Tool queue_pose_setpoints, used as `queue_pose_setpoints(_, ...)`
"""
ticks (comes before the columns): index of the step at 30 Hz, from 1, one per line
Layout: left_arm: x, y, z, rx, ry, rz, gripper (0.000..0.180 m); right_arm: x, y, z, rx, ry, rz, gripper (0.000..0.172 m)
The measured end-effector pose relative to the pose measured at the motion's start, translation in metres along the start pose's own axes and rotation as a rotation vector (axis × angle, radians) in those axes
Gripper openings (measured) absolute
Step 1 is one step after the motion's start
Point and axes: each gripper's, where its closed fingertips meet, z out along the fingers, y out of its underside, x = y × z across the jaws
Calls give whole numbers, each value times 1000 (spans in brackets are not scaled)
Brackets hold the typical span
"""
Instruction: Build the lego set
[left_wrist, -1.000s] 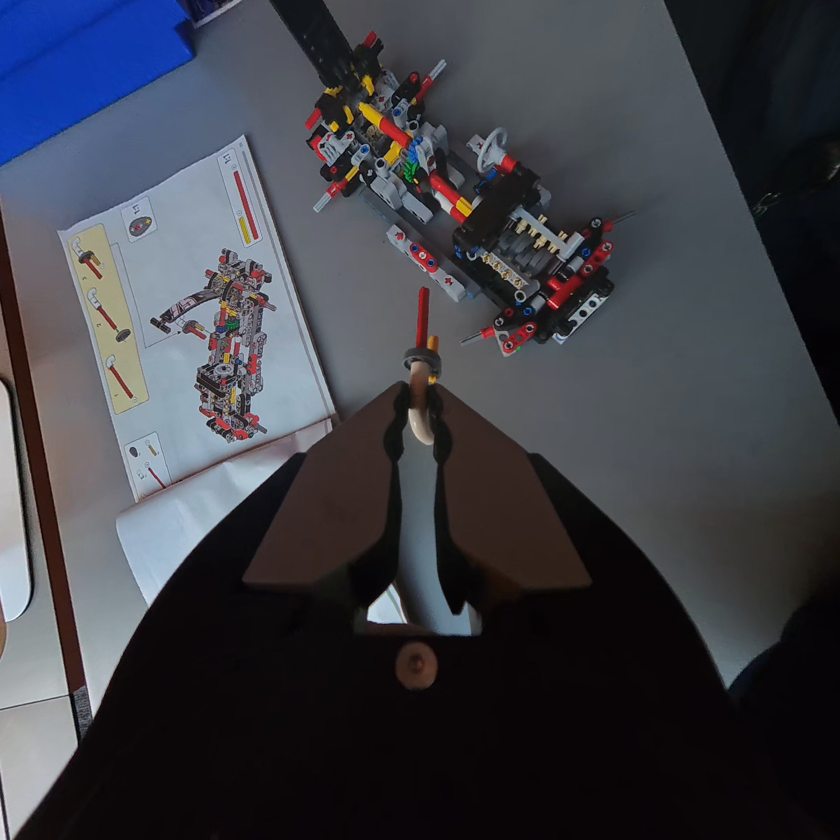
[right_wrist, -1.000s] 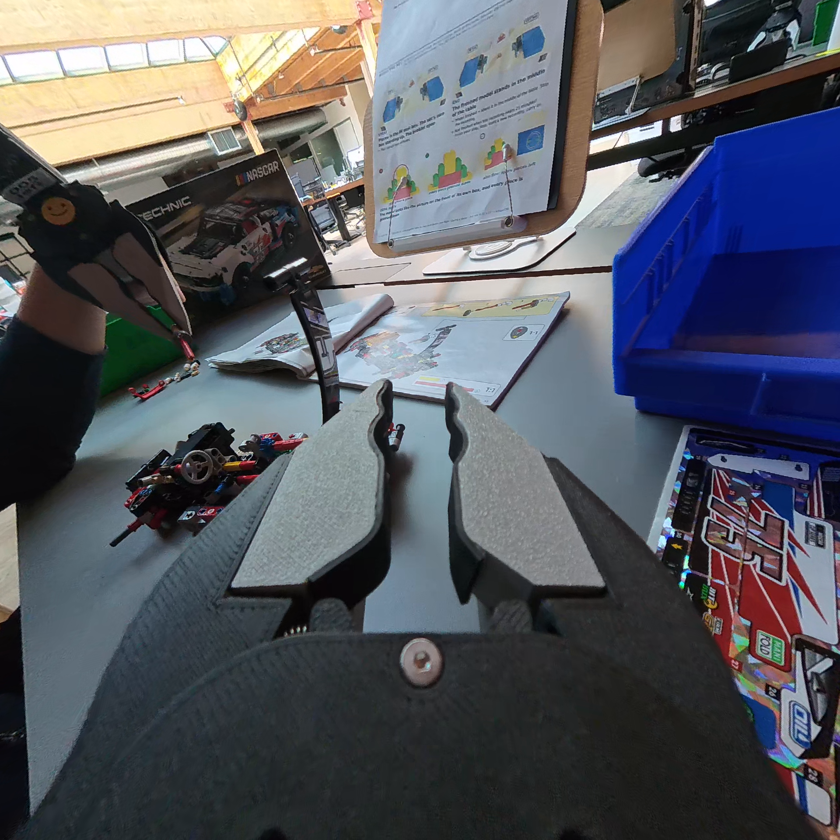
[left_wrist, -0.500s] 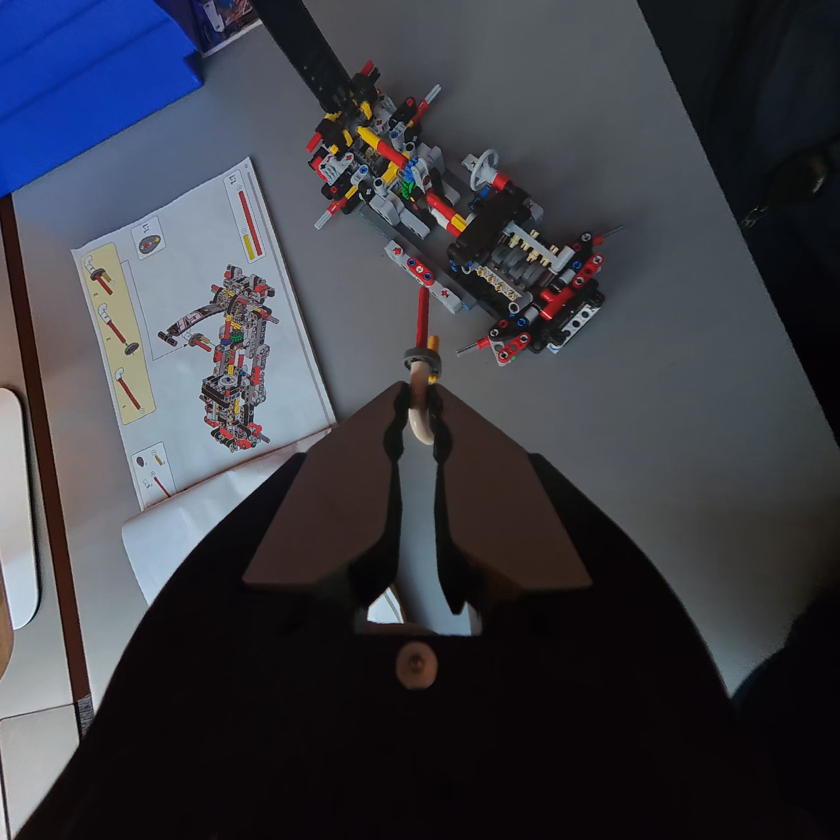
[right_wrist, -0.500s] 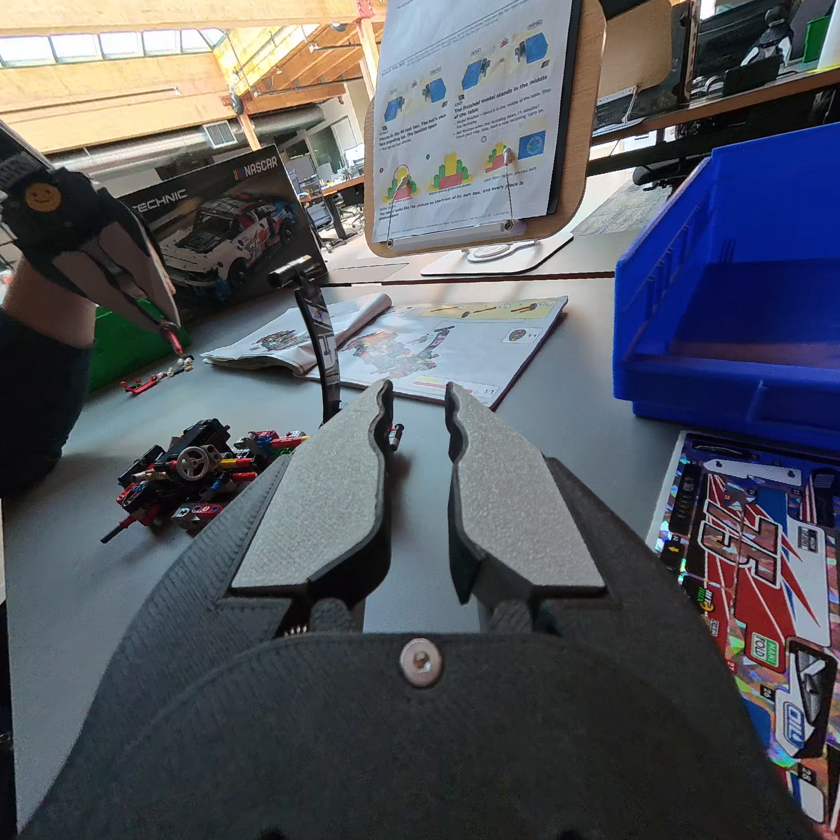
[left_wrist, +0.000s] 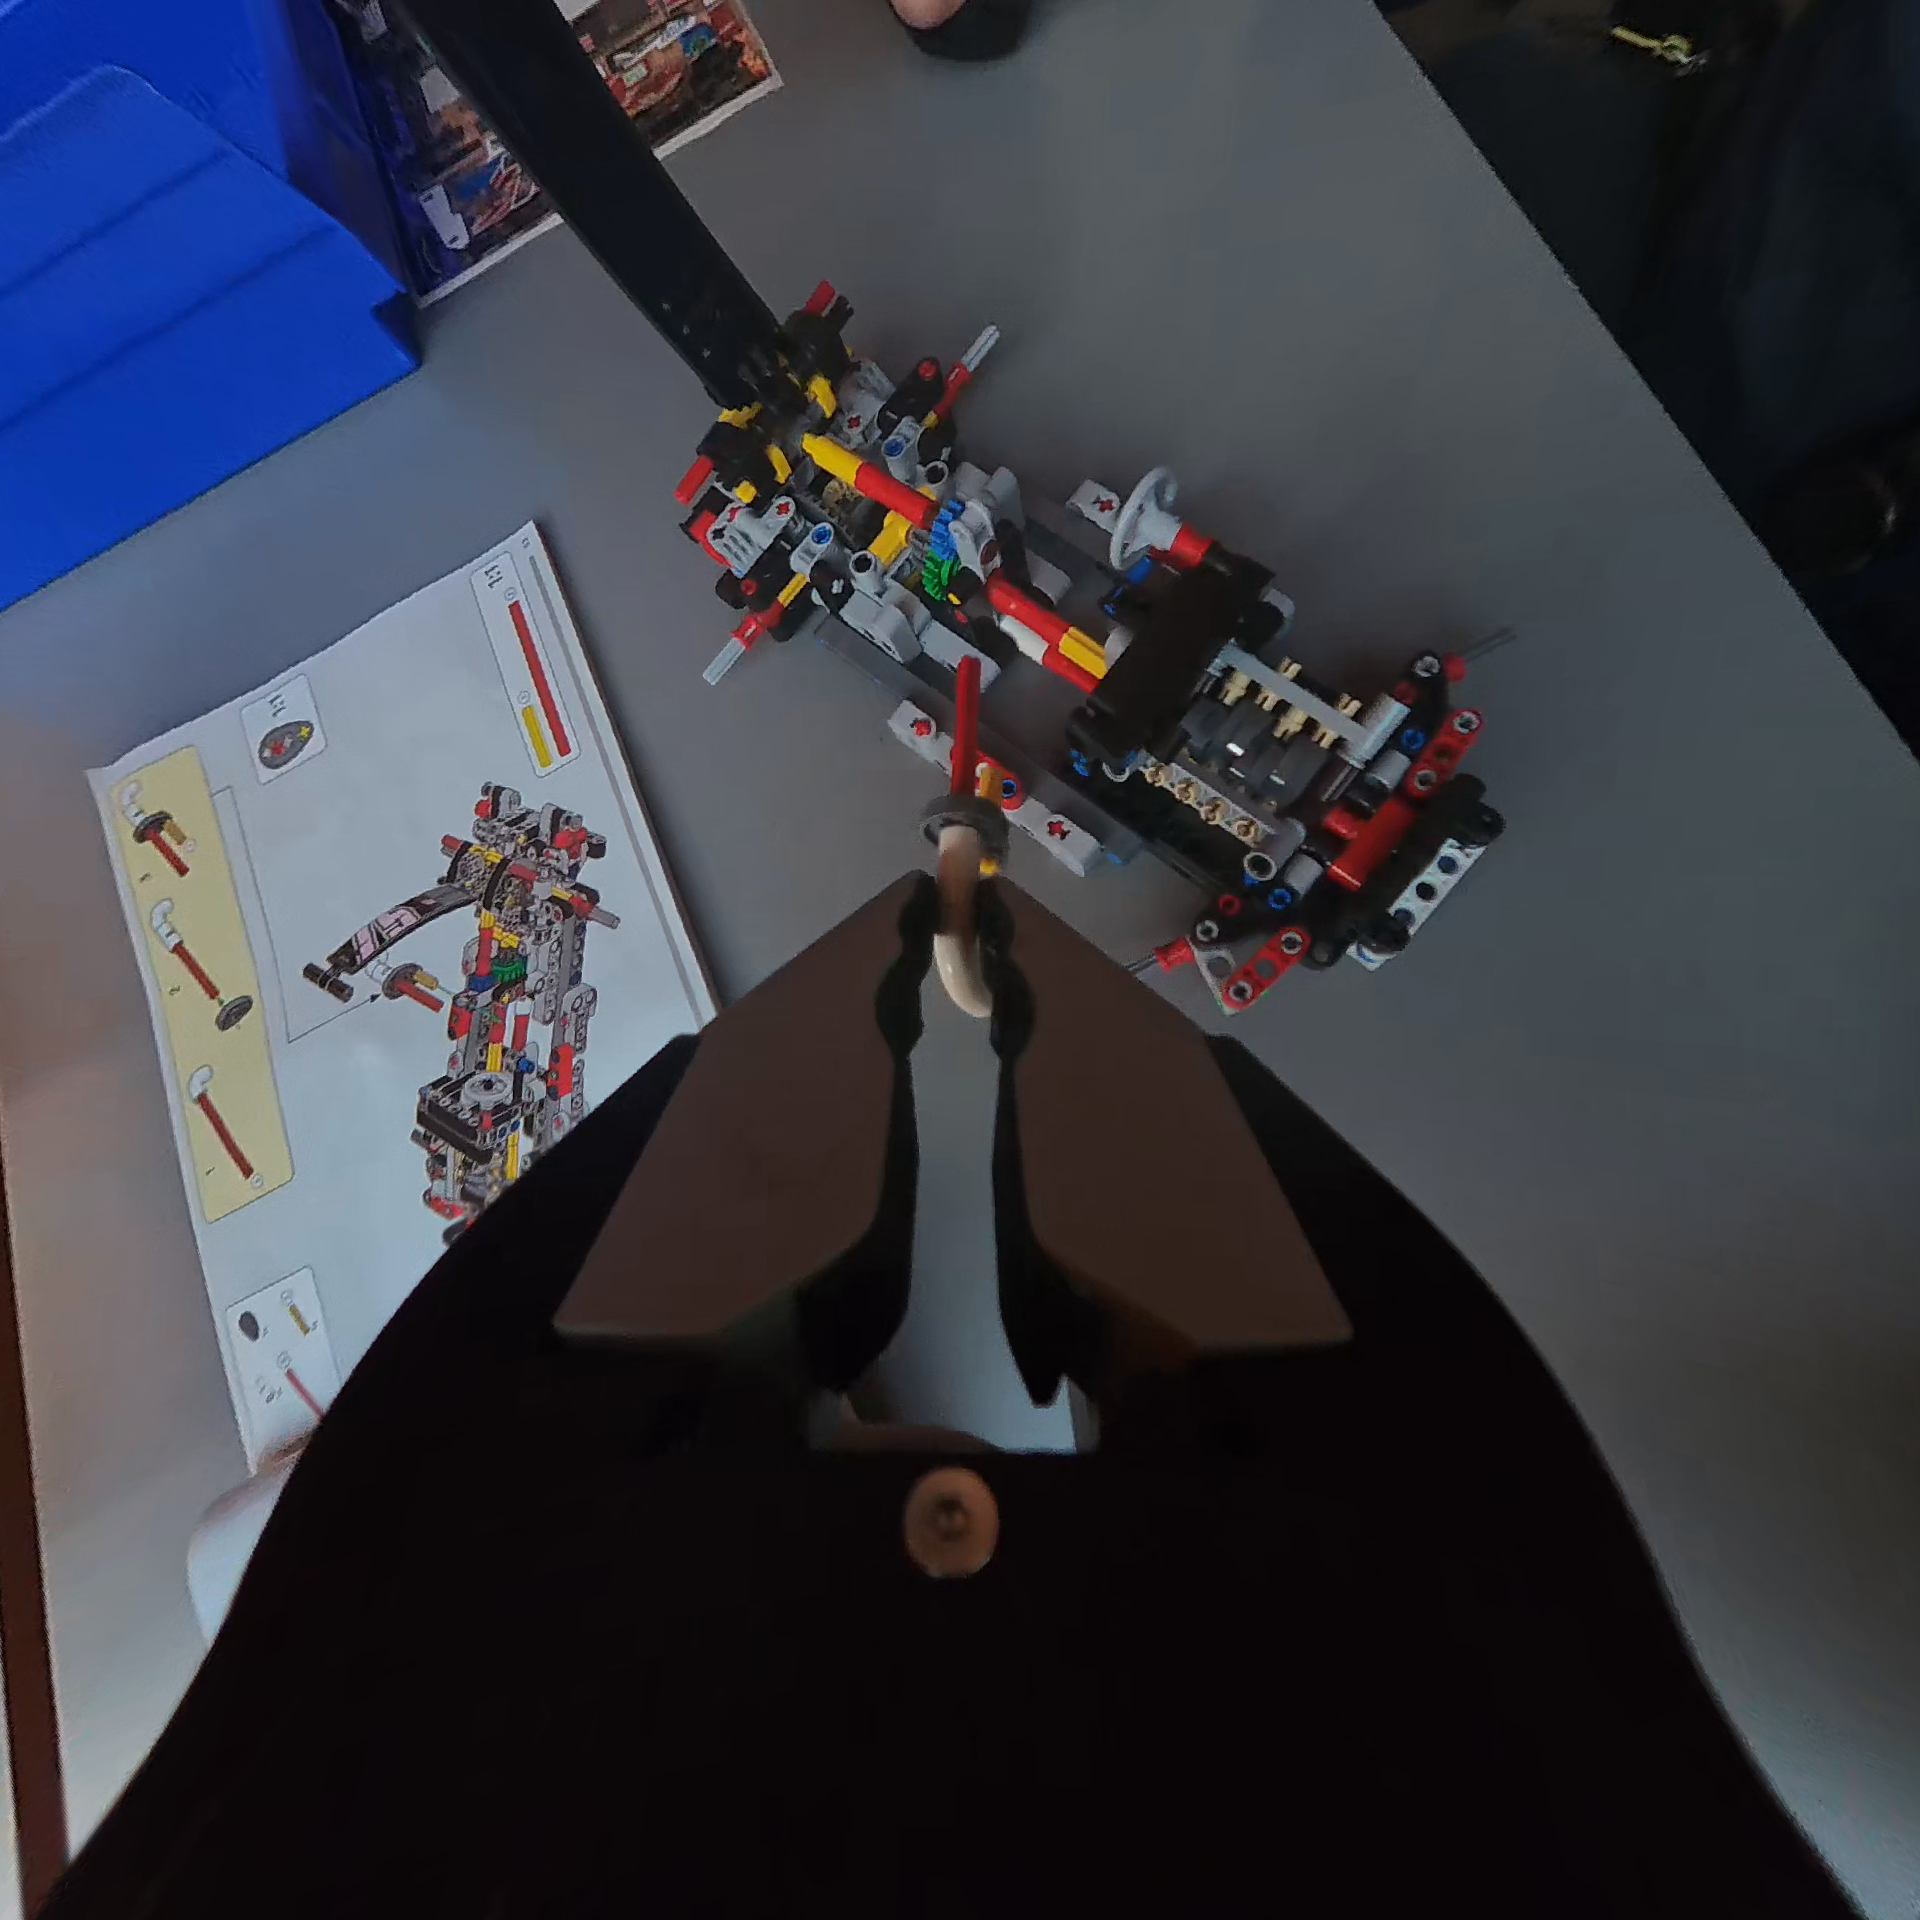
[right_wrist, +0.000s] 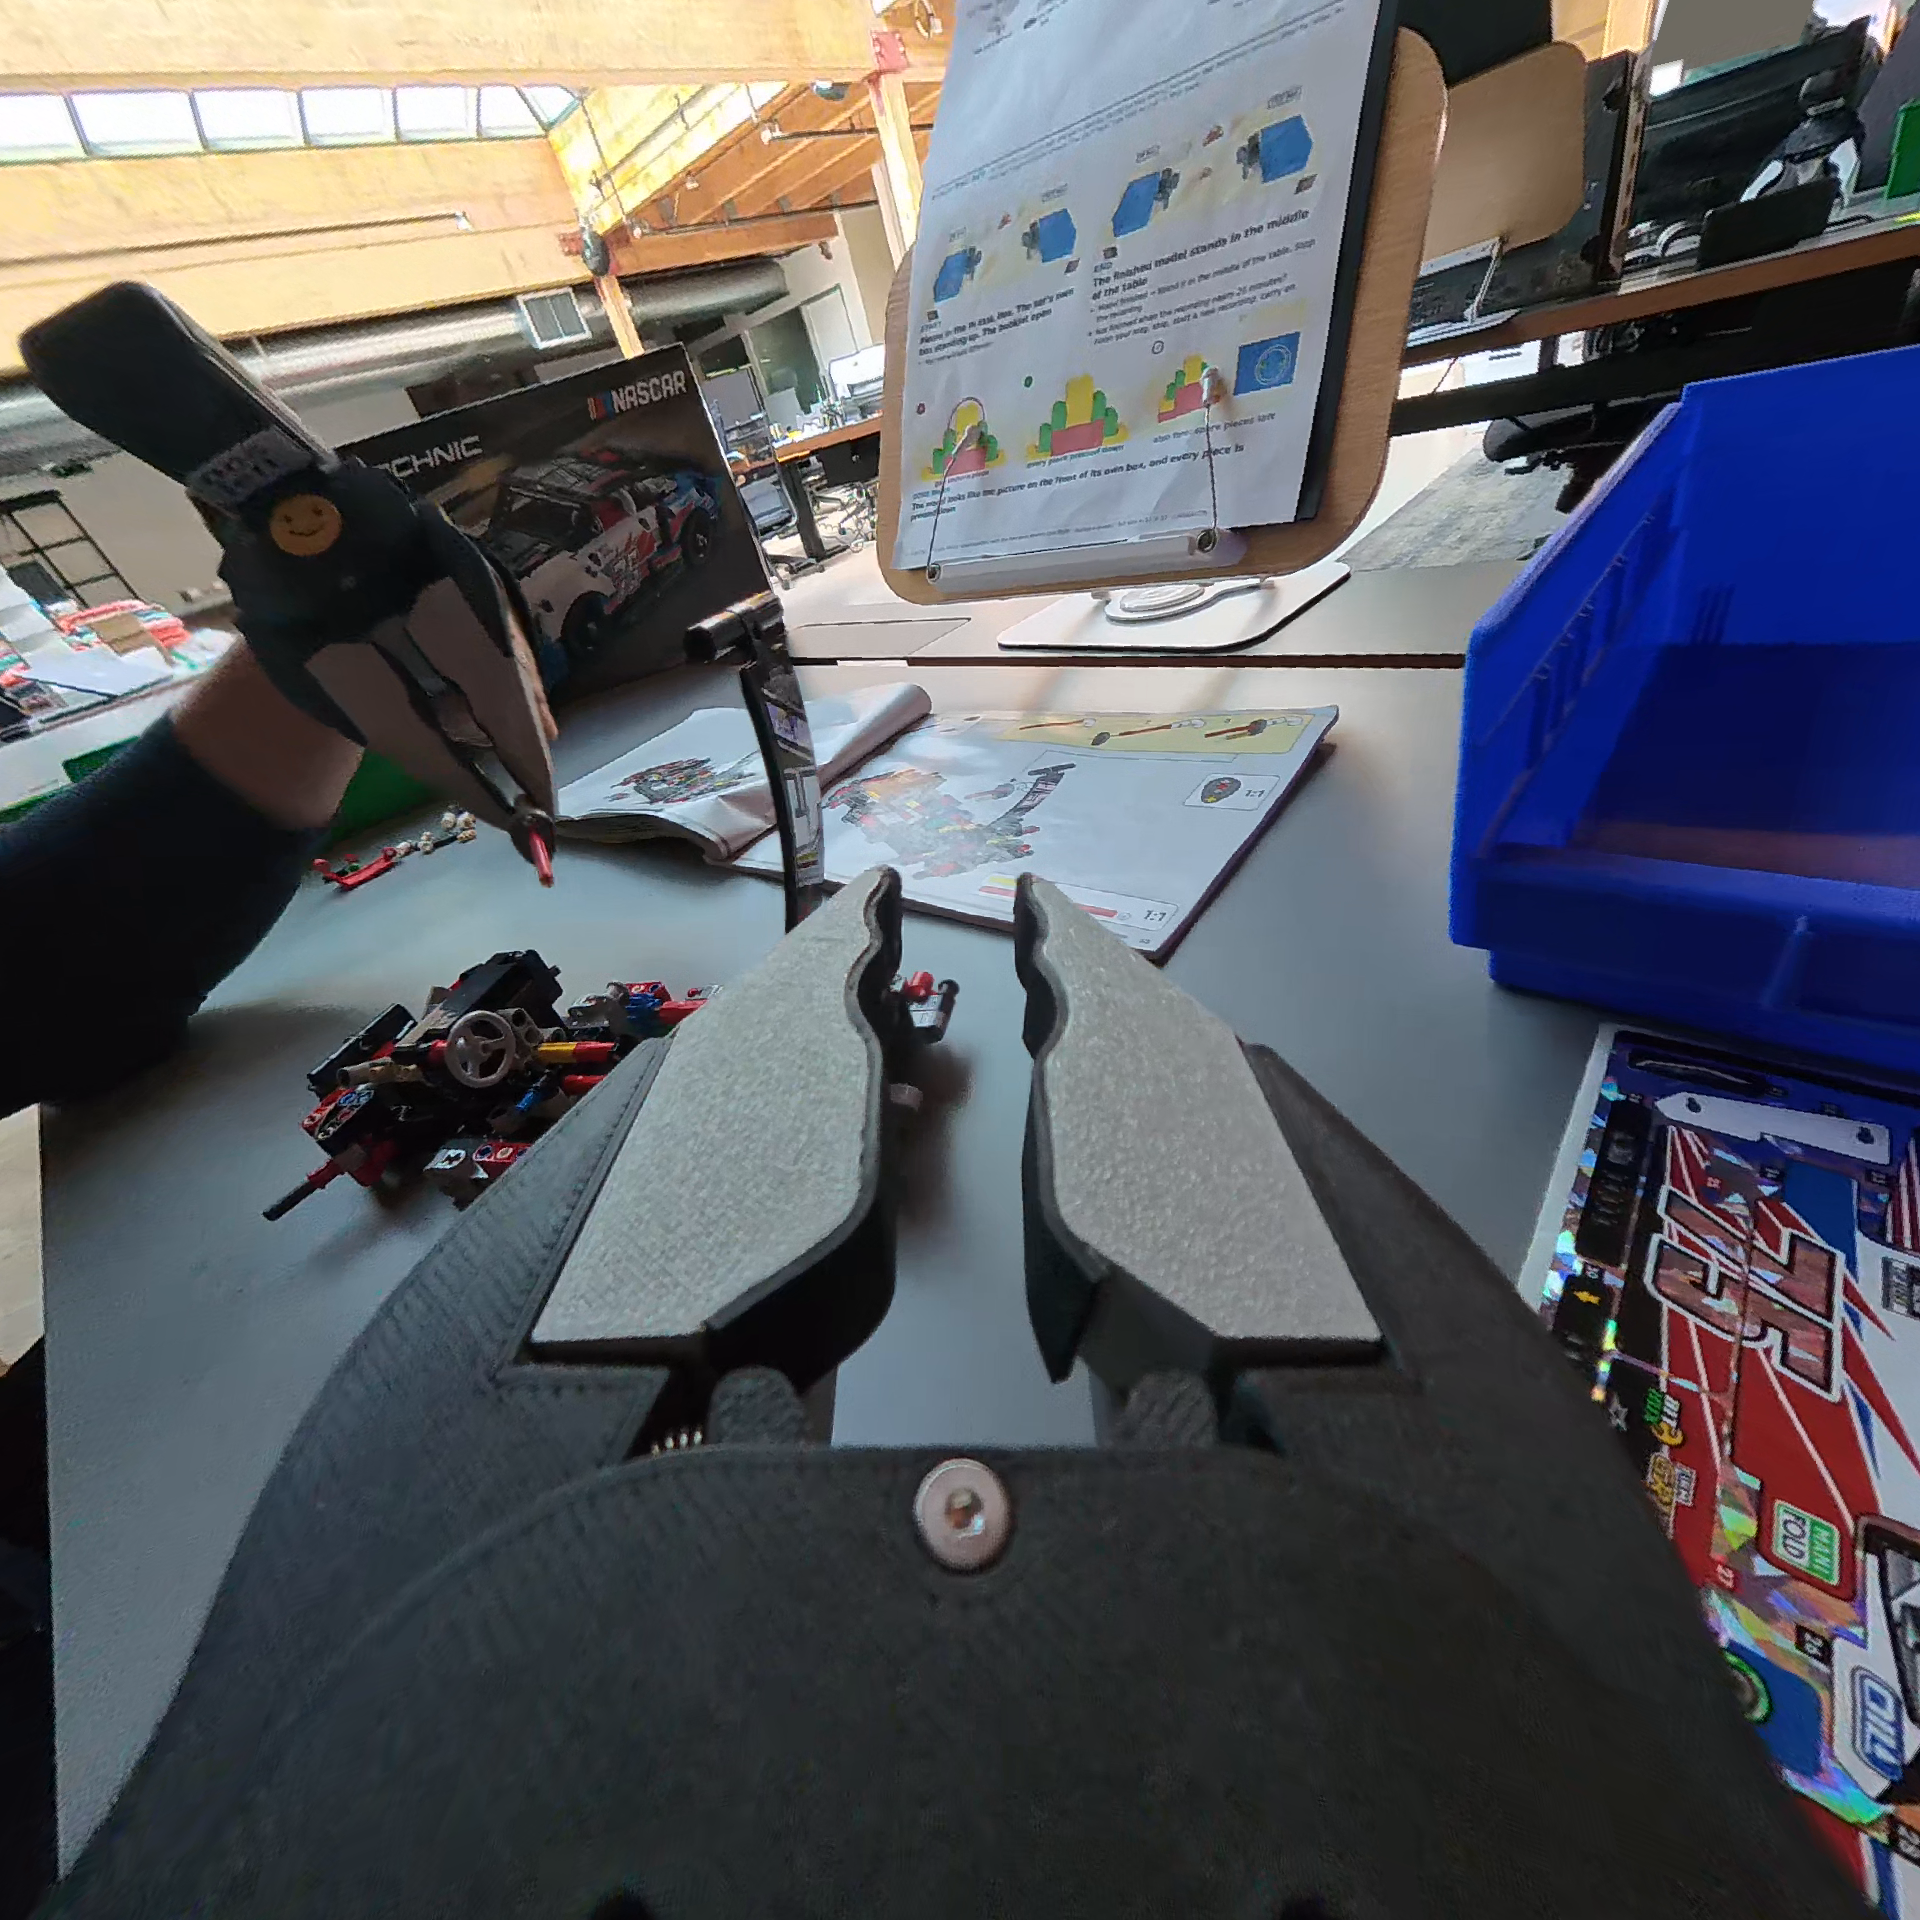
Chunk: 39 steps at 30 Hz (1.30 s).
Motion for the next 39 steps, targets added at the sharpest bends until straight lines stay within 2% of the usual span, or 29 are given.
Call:
queue_pose_setpoints(3,2,-3,7,20,19,4,4,-2,1,0,-3,-11,3,18)
queue_pose_setpoints(9,-15,-27,24,176,-87,28,5,-2,-1,-2,10,-19,22,18)
queue_pose_setpoints(12,-11,-34,32,228,-109,16,4,-3,-1,-3,16,-24,29,18)
queue_pose_setpoints(22,9,-16,42,139,-141,-49,5,-14,0,-1,18,-44,8,17)
queue_pose_setpoints(26,18,-22,39,192,-138,-83,5,-13,0,-1,18,-36,5,16)
queue_pose_setpoints(39,39,-28,39,239,-126,-128,4,-12,1,0,9,-27,-5,17)
